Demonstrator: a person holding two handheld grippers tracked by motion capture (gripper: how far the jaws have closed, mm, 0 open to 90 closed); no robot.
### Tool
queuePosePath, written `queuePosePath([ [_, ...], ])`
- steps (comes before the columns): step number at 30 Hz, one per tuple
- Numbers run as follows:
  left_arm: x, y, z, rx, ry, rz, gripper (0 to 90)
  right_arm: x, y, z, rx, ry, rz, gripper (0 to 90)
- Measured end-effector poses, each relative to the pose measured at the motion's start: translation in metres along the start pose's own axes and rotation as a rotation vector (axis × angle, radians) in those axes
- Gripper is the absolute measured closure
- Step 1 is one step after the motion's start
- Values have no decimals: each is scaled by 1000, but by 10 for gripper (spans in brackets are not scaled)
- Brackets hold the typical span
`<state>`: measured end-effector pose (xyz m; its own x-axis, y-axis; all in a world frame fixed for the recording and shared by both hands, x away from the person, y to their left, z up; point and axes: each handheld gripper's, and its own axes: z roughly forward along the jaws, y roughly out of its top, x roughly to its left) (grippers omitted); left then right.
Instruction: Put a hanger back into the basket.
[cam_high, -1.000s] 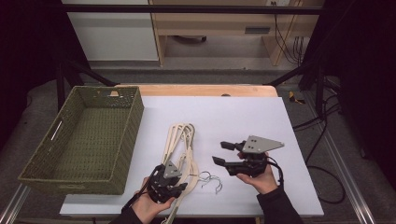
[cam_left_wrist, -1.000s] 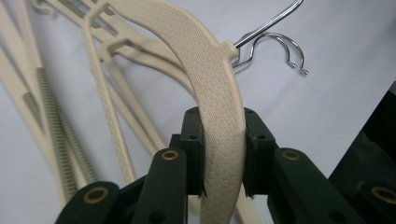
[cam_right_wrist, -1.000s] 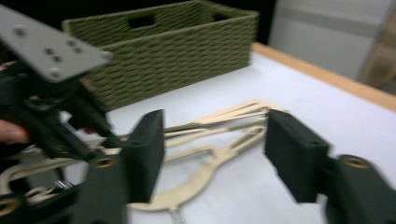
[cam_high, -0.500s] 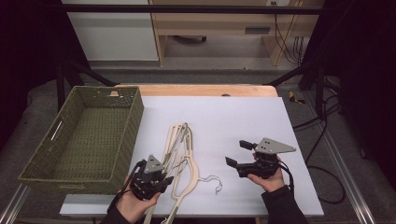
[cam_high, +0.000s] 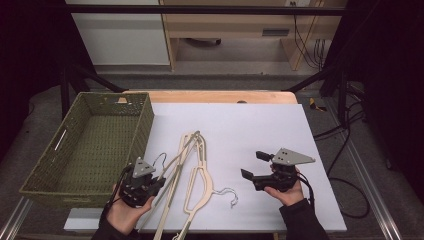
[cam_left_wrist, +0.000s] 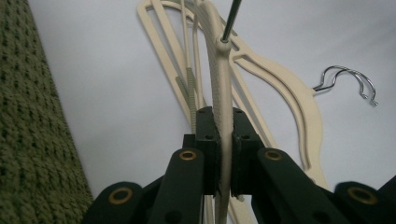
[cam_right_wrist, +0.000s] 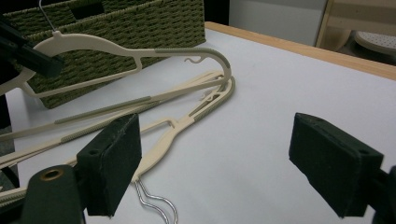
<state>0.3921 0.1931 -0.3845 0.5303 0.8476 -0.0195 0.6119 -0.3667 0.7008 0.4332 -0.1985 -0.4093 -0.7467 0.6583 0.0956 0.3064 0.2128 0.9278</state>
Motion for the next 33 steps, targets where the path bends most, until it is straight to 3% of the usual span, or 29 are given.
queuePosePath([
  [3, 3, 0, -3, -17, 2, -3, 851, 0, 0, 0, 0, -2, 0, 176],
  [11, 1, 3, -16, -70, -58, 28, 855, -2, 1, -5, -16, -7, 2, 174],
  [16, 3, 7, -30, -109, -118, 43, 855, -4, 3, -9, -33, -8, 4, 167],
  [22, 7, 14, -46, -166, -137, 53, 855, -5, 5, -14, -57, -13, 14, 152],
  [29, 14, 34, -72, -225, -159, 88, 855, -7, 5, -16, -66, -22, 29, 138],
  [33, 27, 53, -84, -234, -168, 118, 855, -6, 5, -16, -62, -19, 26, 115],
])
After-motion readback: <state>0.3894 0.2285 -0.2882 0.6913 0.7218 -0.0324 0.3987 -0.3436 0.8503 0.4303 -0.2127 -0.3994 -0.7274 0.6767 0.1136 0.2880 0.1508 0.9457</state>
